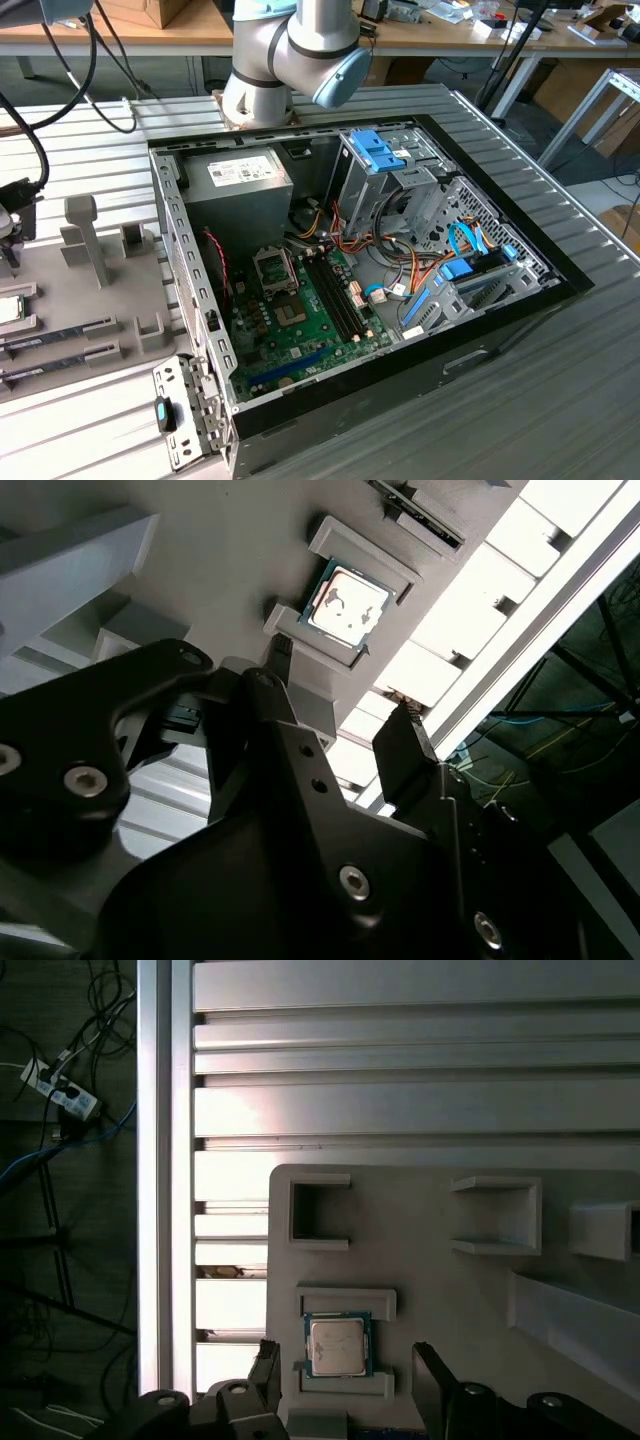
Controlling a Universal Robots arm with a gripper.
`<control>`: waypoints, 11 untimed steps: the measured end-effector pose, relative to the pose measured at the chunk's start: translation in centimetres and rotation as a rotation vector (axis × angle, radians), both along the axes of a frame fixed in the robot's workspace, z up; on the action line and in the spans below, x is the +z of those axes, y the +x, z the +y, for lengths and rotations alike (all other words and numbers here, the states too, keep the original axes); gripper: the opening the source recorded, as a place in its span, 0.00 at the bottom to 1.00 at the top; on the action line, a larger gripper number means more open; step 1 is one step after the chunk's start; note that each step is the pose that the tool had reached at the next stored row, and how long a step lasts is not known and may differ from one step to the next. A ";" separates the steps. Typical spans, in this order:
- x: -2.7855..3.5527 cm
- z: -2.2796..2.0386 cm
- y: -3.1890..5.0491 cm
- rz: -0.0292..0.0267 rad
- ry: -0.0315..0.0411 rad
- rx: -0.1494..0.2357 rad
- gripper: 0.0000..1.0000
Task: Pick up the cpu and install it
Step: 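Pick up the cpu and move it towards the insertion slot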
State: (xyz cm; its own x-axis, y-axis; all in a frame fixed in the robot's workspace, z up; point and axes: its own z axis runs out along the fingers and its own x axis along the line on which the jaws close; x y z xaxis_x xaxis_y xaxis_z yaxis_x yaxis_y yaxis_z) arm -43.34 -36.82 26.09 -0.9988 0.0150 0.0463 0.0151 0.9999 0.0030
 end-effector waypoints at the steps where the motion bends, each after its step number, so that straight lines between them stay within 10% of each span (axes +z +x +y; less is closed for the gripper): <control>1: 0.00 0.00 0.00 0.0000 0.0000 0.000 0.61; 11: -0.20 0.00 0.00 -0.0001 0.0000 0.000 0.67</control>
